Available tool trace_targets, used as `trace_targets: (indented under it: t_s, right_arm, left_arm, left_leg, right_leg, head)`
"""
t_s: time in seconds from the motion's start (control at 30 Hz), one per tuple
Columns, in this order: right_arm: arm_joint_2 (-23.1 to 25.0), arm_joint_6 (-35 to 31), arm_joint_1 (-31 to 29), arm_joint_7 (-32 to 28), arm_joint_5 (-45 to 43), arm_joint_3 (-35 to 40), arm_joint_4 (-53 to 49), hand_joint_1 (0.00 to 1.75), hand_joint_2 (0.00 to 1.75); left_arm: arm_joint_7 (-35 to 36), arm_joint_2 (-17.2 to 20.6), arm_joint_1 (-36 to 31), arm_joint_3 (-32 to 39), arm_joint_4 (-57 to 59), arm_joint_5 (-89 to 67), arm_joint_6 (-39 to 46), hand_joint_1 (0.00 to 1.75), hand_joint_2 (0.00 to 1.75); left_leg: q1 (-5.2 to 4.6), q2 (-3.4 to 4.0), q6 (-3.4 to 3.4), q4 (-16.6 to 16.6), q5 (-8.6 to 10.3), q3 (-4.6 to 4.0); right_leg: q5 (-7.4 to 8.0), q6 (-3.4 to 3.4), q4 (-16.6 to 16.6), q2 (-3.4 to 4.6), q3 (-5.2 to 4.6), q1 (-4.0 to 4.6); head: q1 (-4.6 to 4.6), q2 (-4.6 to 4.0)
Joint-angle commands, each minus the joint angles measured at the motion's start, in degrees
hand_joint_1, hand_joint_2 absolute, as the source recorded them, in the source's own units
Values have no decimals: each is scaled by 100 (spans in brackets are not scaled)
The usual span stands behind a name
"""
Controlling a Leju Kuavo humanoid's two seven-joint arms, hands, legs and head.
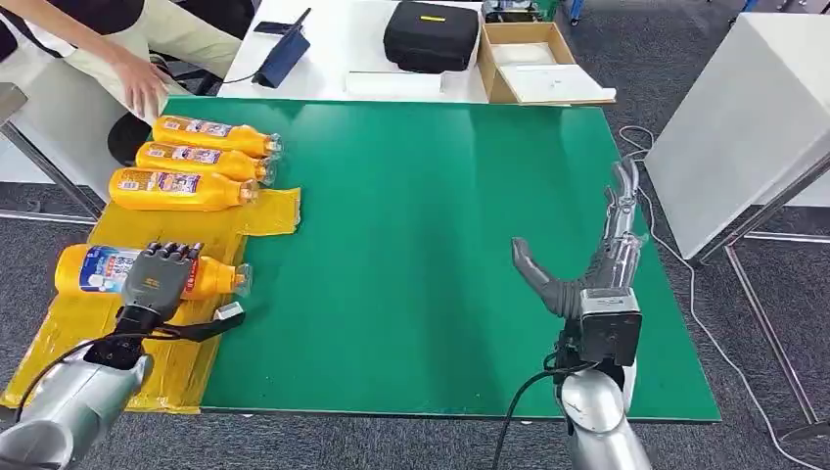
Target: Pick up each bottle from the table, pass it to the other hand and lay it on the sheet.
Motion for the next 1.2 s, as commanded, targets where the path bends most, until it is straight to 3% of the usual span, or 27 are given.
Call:
trace_targets:
  t_s: [0.03, 0.13, 0.27, 0.3, 0.43, 0.6, 0.67, 0.77, 0.8, 0.83, 0.9, 1.2]
  right_arm:
    - [-44, -23, -222, 69, -13, 16, 419, 0, 175]
    - [-33, -39, -223, 112, -13, 41, 423, 0, 175]
    - [-35, -60, -198, 135, -4, 83, 477, 0, 175]
    - [-36, -66, -193, 138, -5, 81, 481, 0, 175]
    - [-39, -69, -192, 139, -5, 78, 475, 0, 175]
    - [-21, -90, -189, 159, -7, 68, 474, 0, 175]
    - [-29, -96, -179, 161, -7, 78, 475, 0, 175]
    - [-43, -103, -160, 174, -8, 88, 477, 0, 175]
    - [-46, -106, -143, 174, -8, 88, 481, 0, 175]
    - [-47, -110, -119, 172, -7, 86, 491, 0, 175]
    - [-47, -110, -119, 172, -7, 86, 491, 0, 175]
    - [-6, -114, -137, 176, -22, 64, 563, 0, 175]
  left_arm:
    - [-71, -443, -209, -37, 281, -6, 66, 175, 175]
    - [-56, -559, -239, 6, 248, -8, 66, 175, 175]
    - [-282, -741, -183, 218, 43, 148, 66, 175, 175]
    - [-325, -782, -168, 238, -6, 167, 66, 175, 175]
    - [-313, -808, -162, 230, -23, 149, 66, 175, 175]
    - [-457, -953, -175, 325, -62, 287, 66, 175, 175]
    - [-483, -995, -198, 354, -22, 346, 66, 175, 175]
    - [-541, -993, -173, 404, -48, 438, 66, 175, 175]
    - [-541, -991, -152, 407, -69, 449, 66, 70, 175]
    - [-476, -982, -123, 382, -61, 396, 66, 0, 175]
    - [-476, -982, -123, 382, -61, 396, 66, 0, 175]
    - [-136, -993, -141, 301, 120, 211, 13, 0, 175]
  left_leg:
    - [2, -12, -18, -8, -14, 47]
    - [-2, -10, -9, -6, -3, 19]
    - [2, -19, -25, -9, -21, 68]
    - [0, -10, -14, -6, -8, 31]
    - [1, -20, -22, -9, -17, 57]
    - [1, -2, -10, -4, -8, 21]
    - [0, -7, -22, -6, -23, 61]
    - [1, -10, -14, -3, -11, 30]
    - [0, -7, -12, -4, -8, 24]
    - [1, -11, -27, -7, -26, 72]
    - [1, 1, -11, -4, -8, 20]
    - [1, 0, -15, -5, -15, 39]
  right_leg:
    - [-17, -12, -10, -19, 52, 3]
    - [-6, -5, -5, -15, 23, 0]
    - [-25, -17, -10, -28, 76, 4]
    - [-9, -8, -6, -15, 35, 1]
    - [-21, -14, -9, -28, 64, 3]
    - [-4, -4, -6, -6, 26, 2]
    - [-20, -13, -7, -18, 65, 3]
    - [-9, -8, -4, -17, 35, 4]
    - [-6, -7, -6, -12, 28, 3]
    - [-25, -18, -8, -22, 77, 5]
    - [-3, -5, -6, -6, 23, 4]
    - [-11, -9, -8, -8, 42, 3]
  head:
    - [0, 0]
    - [-2, 0]
    - [0, 0]
    - [-2, 0]
    - [-2, 0]
    - [-2, 0]
    - [-2, 0]
    - [-2, 0]
    - [0, 0]
    - [-2, 0]
    - [-2, 0]
    - [-2, 0]
